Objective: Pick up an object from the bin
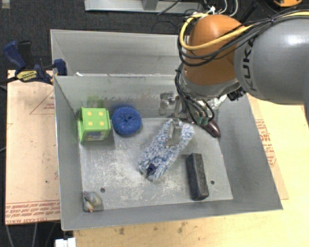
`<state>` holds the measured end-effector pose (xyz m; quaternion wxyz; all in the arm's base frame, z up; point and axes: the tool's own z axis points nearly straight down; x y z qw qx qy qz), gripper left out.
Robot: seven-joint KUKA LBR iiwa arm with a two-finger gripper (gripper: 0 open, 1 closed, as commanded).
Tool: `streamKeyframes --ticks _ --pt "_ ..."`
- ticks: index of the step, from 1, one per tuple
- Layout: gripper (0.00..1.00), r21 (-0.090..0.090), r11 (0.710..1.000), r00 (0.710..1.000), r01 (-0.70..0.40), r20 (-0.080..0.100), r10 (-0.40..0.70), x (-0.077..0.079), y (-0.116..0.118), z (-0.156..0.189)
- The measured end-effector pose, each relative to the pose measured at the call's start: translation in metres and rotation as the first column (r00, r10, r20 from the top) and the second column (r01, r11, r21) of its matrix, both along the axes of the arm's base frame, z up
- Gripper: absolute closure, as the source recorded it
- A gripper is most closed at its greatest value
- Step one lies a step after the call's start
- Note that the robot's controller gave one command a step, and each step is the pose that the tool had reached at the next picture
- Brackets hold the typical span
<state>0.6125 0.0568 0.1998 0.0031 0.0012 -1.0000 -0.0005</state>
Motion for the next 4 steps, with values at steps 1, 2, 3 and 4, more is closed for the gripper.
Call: streamKeyframes --ticks 1,2,3,4 --pt "0.0 0.001 1.0 1.0 0.001 0.007 -0.001 0.002 0.0 0.005" --pt "0.0 0.0 0.999 0.999 -0.04 0.01 0.04 -0.02 -0.016 -0.022" --pt "0.0 0.0 1.0 1.0 -0.022 0.009 0.022 -0.036 -0.016 -0.063" --pt "1.0 0.0 0.996 0.996 -0.094 0.006 0.094 -0.022 -0.009 -0.114"
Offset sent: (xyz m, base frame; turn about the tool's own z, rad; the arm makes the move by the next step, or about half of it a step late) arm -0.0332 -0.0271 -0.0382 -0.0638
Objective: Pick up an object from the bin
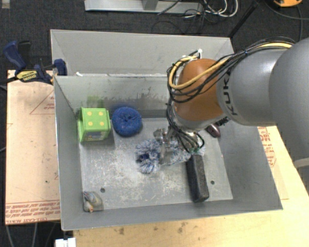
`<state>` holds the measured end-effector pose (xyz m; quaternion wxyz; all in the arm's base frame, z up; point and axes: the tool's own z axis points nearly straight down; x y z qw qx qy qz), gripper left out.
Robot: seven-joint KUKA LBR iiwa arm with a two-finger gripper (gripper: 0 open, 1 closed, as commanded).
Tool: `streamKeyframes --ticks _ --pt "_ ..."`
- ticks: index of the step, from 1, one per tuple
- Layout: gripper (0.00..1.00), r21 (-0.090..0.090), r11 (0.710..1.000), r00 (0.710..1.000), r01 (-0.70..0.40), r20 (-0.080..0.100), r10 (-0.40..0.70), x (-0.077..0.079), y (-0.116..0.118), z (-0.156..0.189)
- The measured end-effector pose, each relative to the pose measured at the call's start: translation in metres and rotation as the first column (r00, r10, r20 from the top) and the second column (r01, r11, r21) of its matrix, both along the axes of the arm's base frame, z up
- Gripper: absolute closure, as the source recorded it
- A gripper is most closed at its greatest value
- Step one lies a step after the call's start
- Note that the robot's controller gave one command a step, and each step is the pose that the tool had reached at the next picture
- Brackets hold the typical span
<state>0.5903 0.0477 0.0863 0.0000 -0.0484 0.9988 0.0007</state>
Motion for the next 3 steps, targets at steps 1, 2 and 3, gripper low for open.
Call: streamKeyframes --ticks 1,2,3 --pt "1.0 0.0 1.0 1.0 0.0 0.0 0.0 0.0 0.0 0.0" --pt "1.0 0.0 1.0 1.0 0.011 0.002 -0.011 -0.01 -0.01 0.104" --pt "1.0 0.0 1.0 1.0 0.011 0.002 -0.011 -0.01 -0.01 0.104"
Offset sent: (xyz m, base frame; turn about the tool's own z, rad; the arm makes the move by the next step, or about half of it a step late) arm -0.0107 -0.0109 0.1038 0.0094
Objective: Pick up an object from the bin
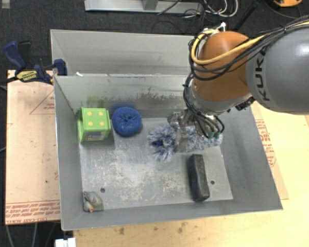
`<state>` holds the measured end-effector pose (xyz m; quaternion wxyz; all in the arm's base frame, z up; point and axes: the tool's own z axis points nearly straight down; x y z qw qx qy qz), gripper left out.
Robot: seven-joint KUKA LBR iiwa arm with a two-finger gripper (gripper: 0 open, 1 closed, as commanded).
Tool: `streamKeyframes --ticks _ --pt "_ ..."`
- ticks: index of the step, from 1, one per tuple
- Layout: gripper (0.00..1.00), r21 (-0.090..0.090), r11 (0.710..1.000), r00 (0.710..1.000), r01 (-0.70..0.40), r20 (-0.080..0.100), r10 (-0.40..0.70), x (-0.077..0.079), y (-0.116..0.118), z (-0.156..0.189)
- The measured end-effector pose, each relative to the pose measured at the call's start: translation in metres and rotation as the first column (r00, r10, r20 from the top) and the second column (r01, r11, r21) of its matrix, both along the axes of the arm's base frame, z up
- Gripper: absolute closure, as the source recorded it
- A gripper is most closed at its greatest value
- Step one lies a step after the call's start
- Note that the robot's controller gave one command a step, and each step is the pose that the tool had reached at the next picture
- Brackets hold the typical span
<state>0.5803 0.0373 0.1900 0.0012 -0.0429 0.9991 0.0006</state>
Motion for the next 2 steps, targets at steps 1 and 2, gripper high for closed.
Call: streamKeyframes --ticks 1,2 --pt "1.0 -0.001 1.0 1.0 0.002 -0.009 -0.002 -0.013 -0.007 0.042" --pt "1.0 0.0 0.999 0.999 0.046 0.001 -0.046 0.0 -0.006 0.175"
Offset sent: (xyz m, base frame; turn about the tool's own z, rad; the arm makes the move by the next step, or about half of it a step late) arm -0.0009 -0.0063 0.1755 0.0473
